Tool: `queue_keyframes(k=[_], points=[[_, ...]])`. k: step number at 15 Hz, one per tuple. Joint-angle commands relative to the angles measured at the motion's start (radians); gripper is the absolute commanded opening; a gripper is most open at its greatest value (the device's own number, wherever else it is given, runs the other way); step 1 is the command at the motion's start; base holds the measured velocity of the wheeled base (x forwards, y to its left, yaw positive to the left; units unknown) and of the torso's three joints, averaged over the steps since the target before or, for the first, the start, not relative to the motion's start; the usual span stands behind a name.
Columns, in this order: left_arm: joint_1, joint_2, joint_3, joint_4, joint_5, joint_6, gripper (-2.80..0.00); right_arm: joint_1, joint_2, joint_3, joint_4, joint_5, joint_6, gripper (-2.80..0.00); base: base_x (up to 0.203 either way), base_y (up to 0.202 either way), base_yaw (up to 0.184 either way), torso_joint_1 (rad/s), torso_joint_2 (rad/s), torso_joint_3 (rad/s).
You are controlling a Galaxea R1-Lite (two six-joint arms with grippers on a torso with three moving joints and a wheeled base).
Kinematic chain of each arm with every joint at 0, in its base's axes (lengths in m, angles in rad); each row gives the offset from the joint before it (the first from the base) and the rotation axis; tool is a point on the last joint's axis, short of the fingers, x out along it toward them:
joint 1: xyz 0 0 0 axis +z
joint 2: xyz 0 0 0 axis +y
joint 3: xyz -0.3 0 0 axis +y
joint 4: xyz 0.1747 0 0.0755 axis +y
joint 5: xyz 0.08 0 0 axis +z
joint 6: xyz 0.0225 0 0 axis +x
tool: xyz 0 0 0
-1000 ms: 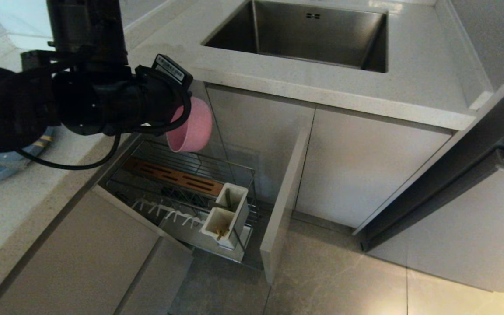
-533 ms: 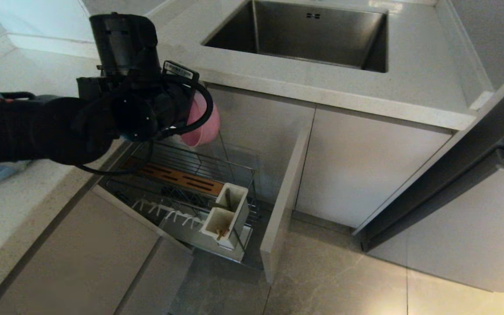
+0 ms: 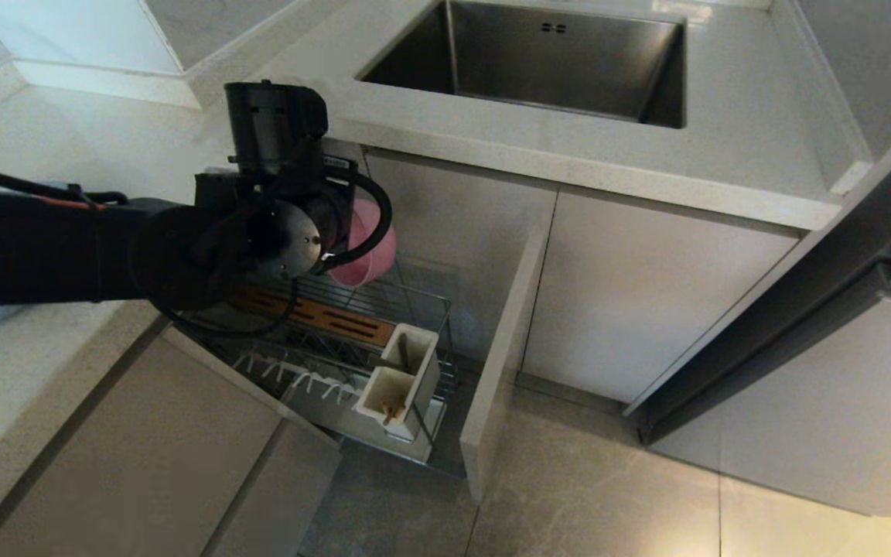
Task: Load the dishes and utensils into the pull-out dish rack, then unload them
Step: Pick up the bowl and place it in the cupboard
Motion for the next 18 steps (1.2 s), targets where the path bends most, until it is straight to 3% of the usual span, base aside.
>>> queue_keyframes(k=[1,14,18], points=[[0.008,0.015,0.009,-0.003,0.004,-0.023,-2.80,0.000,0.001,0.000,0.000,0.000,0.000,-2.80,0.000,0.000,0.000,0.000,0.00,0.000],[0.064,0.083,0.085,-0.003,-0.055,-0.181,-2.80,0.000,0.001,0.000,0.002,0.000,0.000,-2.80,0.000,0.000,0.000,0.000,0.00,0.000],[0.094,0.099,0.094,-0.013,-0.091,-0.191,-2.80,0.000,0.001,0.000,0.001,0.000,0.000,-2.80,0.000,0.000,0.000,0.000,0.00,0.000]])
